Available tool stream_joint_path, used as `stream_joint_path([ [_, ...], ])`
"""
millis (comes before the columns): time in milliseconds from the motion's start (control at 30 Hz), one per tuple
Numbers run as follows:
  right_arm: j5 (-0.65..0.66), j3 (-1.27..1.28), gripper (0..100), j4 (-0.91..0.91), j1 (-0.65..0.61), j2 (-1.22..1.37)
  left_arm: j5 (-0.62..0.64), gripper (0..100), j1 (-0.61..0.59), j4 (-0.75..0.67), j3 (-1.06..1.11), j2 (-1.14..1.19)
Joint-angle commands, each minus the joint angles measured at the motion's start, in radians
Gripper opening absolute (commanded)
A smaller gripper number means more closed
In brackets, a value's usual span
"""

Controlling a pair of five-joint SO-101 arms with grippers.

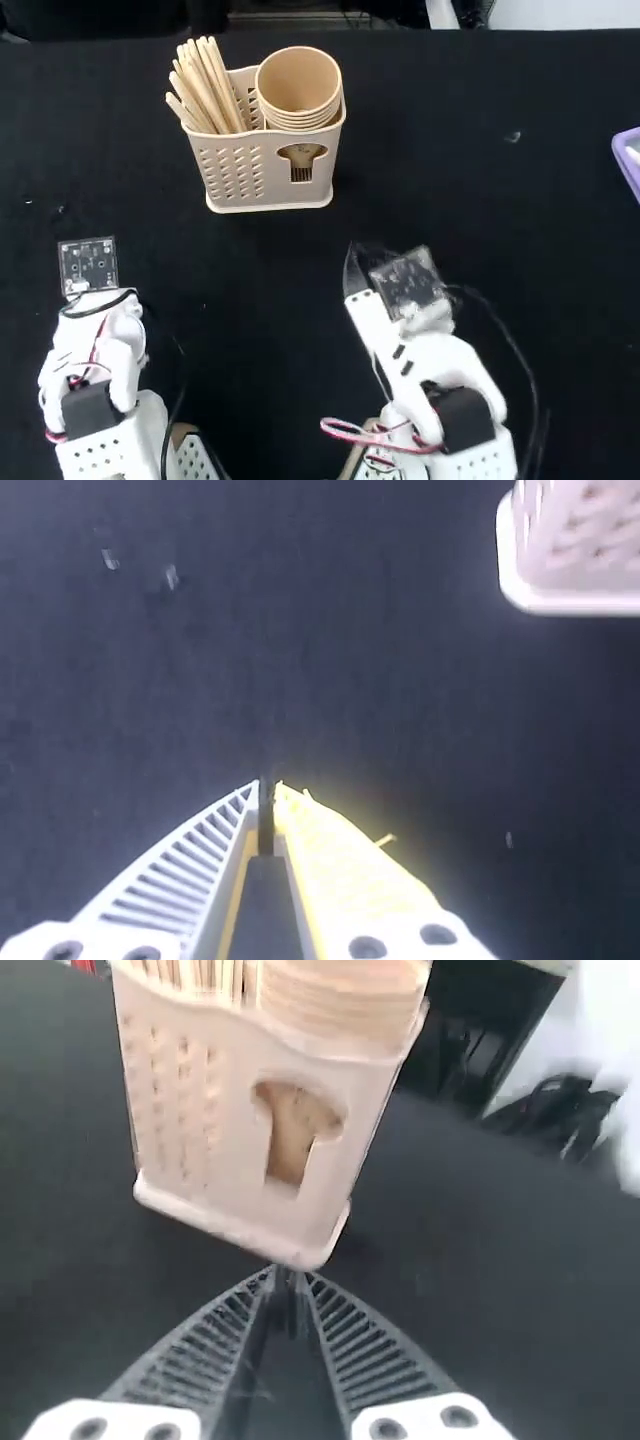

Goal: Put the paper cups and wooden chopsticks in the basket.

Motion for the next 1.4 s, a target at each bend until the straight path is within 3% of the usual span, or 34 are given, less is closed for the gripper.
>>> stream_joint_path([
  [0,-0.048,0.053,1.1,0.025,0.015,-0.076,0.040,3,0.027,0.034,0.013,-0.014],
  [233,-0.049,0.251,1.1,0.023,0.009,-0.073,0.048,3,0.140,-0.060,0.225,-0.014],
  [400,-0.054,0.283,1.1,0.166,0.014,-0.077,0.048,3,0.234,0.003,0.251,-0.014],
  [467,-0.127,0.285,1.1,0.203,0.017,-0.094,0.048,3,0.257,0.035,0.251,-0.014],
  [600,-0.318,0.285,1.1,0.213,0.054,-0.096,0.048,3,0.259,0.032,0.251,-0.014],
  [933,-0.324,0.285,1.1,0.275,0.058,-0.091,0.058,3,0.257,0.028,0.251,-0.012],
  [1033,-0.324,0.285,1.1,0.275,0.060,-0.091,0.163,3,0.254,0.025,0.251,-0.014],
  [1200,-0.324,0.285,1.1,0.275,0.060,-0.091,0.353,3,0.143,0.025,0.251,-0.014],
  [1367,-0.324,0.285,1.1,0.278,0.060,-0.094,0.396,3,-0.038,0.031,0.251,-0.012],
])
